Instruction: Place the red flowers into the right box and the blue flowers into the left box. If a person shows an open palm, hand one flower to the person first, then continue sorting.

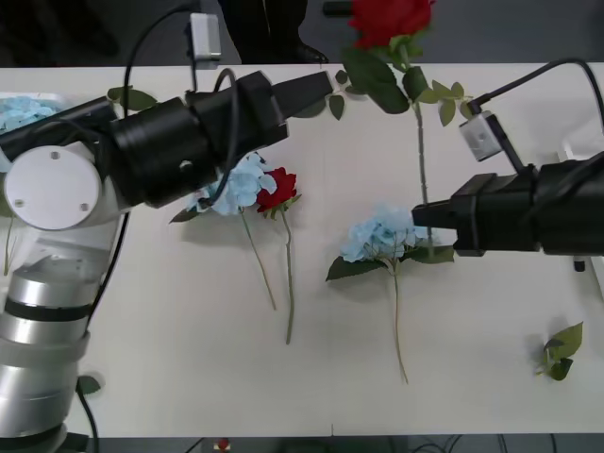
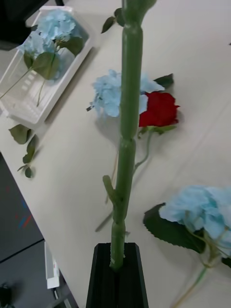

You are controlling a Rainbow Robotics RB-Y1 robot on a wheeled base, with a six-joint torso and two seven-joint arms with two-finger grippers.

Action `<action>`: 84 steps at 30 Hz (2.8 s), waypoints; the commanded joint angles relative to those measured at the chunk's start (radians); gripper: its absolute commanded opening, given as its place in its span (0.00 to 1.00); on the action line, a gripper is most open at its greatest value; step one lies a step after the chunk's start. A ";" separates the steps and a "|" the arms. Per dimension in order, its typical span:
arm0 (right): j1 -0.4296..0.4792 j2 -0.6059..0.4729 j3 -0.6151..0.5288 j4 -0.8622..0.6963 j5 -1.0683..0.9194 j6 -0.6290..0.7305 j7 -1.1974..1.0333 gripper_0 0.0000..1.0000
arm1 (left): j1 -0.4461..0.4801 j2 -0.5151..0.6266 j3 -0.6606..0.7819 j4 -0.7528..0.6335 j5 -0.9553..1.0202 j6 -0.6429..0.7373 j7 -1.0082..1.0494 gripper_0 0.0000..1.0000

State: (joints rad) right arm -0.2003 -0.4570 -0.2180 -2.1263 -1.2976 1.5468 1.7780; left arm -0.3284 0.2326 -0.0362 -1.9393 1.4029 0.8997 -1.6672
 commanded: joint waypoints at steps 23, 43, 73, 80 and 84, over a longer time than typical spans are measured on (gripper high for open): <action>-0.021 -0.401 -0.268 0.278 0.551 0.090 -0.060 0.00 | 0.117 0.076 -0.042 -0.050 -0.992 0.424 0.753 0.81; -0.071 -0.402 -0.066 0.707 1.103 -0.260 -0.072 0.00 | 0.048 -0.091 -0.229 0.152 -1.403 0.366 0.819 0.85; -0.080 -0.324 -0.104 0.798 1.048 -0.338 -0.012 0.97 | -0.118 -0.090 -0.237 0.520 -1.423 0.110 0.764 0.33; -0.080 -0.321 -0.193 0.562 0.839 -0.091 0.153 0.97 | -0.121 -0.079 -0.232 0.517 -1.397 0.110 0.756 0.00; -0.080 -0.290 -0.207 0.419 0.676 0.049 0.163 0.97 | -0.118 -0.059 -0.226 0.485 -1.349 0.110 0.748 0.00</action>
State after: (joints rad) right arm -0.2611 -0.7691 -0.4307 -1.6188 -0.5623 1.5574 1.9468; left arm -0.4321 0.1409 -0.2689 -1.4180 0.0255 1.0155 -0.8878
